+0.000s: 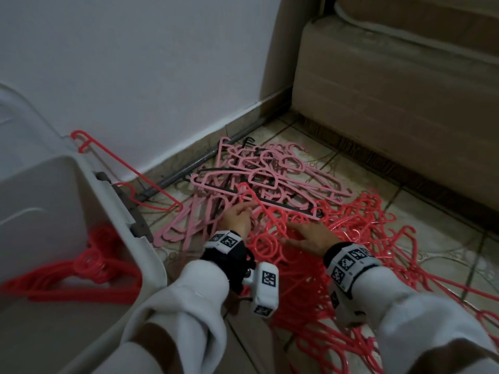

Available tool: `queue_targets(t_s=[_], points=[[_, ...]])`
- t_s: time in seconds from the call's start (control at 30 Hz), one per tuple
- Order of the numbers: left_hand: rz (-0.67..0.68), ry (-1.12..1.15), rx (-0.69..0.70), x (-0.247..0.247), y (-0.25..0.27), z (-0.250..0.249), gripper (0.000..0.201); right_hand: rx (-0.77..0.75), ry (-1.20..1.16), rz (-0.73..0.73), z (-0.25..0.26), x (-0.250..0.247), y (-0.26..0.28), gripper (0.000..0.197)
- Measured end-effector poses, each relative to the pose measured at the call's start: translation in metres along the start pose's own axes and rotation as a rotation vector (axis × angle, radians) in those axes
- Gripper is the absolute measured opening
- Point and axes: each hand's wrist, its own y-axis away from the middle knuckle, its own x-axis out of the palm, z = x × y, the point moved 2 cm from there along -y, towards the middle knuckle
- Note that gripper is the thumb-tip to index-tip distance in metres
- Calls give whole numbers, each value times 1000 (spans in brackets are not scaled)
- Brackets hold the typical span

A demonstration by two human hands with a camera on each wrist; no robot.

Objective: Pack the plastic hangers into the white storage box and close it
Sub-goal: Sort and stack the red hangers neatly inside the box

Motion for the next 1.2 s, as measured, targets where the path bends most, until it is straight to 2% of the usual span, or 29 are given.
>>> queue_targets(t_s=[0.07,0.17,0.2,0.27,0.37,0.4,0.5,0.53,0.6,0.67,0.7,0.77,0.87,0.93,1.0,1.1,1.2], points=[[-29,1,38,2,3,-6,26,-19,-20,0,0,-1,1,58],[-75,-127,117,4,12,-15,11,-36,-11,3,0,-2,5,56],[-88,-181,143,3,18,-17,12,-34,-11,-6,0,-2,6,56],[-65,-223,107,0,28,-15,35,-19,-52,-42,0,-6,10,53],[135,-208,-106,-6,36,-7,74,-18,-109,-67,-4,-13,17,51],[223,-272,-139,-8,40,-6,75,-30,-114,-59,-6,-13,18,51],[536,-519,-108,-10,44,0,42,-45,-120,-24,-9,-14,19,53],[594,-595,-124,-9,47,2,43,-43,-122,-1,-9,-13,20,56],[624,-797,-144,-5,44,11,64,-9,-83,71,-9,-7,20,74],[629,-965,-108,2,44,19,86,46,12,128,-9,2,21,95],[626,-1010,-82,8,41,26,87,64,47,137,-9,8,21,99],[610,-1037,-27,12,42,29,76,73,57,118,-9,15,20,95],[566,-906,35,15,41,31,55,101,-32,65,-12,18,21,68],[540,-833,69,16,40,30,55,105,-42,30,-14,15,22,60],[498,-772,108,14,38,26,56,79,-8,-21,-14,10,22,61],[434,-702,102,11,31,25,48,29,51,-122,-10,0,15,67],[304,-694,152,5,27,20,42,2,170,-260,1,-10,8,70]])
